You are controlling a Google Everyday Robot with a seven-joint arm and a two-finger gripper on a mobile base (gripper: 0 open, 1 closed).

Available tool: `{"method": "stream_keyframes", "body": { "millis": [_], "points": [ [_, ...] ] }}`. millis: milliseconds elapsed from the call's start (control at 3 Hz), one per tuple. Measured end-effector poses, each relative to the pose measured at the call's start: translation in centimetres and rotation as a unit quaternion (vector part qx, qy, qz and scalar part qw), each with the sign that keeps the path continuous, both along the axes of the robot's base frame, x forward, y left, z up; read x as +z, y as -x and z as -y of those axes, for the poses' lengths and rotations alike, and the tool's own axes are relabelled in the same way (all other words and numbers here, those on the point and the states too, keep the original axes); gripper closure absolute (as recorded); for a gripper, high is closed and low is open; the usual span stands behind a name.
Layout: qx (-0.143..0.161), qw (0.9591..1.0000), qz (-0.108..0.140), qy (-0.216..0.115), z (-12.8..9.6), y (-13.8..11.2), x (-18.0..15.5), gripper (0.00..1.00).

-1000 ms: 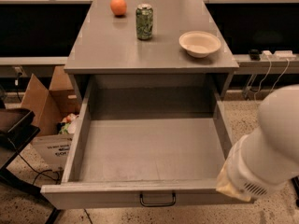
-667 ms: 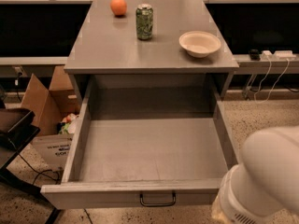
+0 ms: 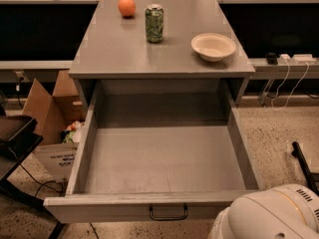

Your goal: Close top drawer

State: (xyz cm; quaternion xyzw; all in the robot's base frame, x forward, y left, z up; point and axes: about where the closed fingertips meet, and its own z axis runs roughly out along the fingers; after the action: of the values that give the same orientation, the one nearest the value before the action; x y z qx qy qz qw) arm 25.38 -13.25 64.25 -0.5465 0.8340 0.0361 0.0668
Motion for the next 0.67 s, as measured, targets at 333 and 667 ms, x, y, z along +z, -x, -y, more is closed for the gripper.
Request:
{"method": "stream_keyframes", "body": {
  "millis": [333, 667],
  "points": [
    [-0.010, 0.9990, 0.042, -0.012, -1.5, -2.8, -2.2, 1.00],
    [0.001, 0.9978, 0.063, -0.019, -2.6, -4.8, -3.0, 1.00]
  ]
}}
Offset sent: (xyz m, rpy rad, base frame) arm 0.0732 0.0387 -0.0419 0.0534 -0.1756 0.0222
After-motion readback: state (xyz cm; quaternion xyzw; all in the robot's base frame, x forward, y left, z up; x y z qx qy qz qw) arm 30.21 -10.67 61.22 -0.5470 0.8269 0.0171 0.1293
